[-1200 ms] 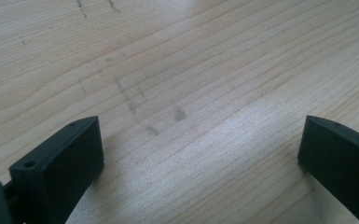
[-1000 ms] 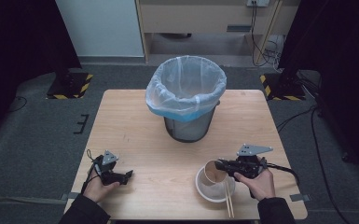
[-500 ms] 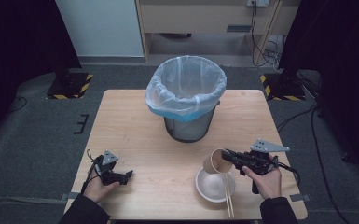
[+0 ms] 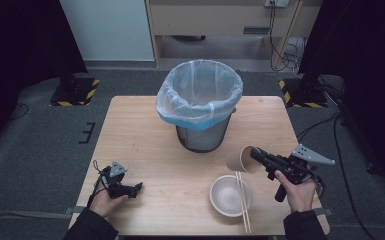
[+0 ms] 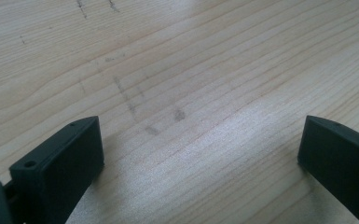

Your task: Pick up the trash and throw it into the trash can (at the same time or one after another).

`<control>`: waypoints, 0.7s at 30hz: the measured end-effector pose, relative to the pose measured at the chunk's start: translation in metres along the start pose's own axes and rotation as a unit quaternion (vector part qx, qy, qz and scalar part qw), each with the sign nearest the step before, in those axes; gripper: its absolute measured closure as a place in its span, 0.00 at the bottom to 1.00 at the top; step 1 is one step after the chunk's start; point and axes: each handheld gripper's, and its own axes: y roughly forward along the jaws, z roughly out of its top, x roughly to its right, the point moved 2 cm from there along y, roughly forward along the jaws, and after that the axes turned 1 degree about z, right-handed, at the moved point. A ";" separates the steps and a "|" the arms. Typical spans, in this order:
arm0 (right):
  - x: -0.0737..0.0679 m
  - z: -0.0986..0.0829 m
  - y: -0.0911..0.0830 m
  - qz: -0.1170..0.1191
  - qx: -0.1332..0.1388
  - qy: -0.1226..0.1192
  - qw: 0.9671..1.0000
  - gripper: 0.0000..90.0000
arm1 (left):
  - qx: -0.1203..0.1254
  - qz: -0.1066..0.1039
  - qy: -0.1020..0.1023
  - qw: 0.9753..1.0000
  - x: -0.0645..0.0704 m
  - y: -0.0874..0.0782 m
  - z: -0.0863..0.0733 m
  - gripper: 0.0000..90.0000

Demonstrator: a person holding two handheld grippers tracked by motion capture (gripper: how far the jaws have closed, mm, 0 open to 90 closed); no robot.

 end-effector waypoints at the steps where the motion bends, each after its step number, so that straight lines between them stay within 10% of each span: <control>1: 0.000 0.002 -0.002 -0.001 0.006 0.002 1.000 0.91 | 0.000 0.000 0.000 1.000 0.000 0.000 0.000 0.00; 21: -0.009 0.057 -0.009 0.005 0.106 0.001 0.994 0.91 | 0.000 0.000 0.000 1.000 0.000 0.000 0.000 0.00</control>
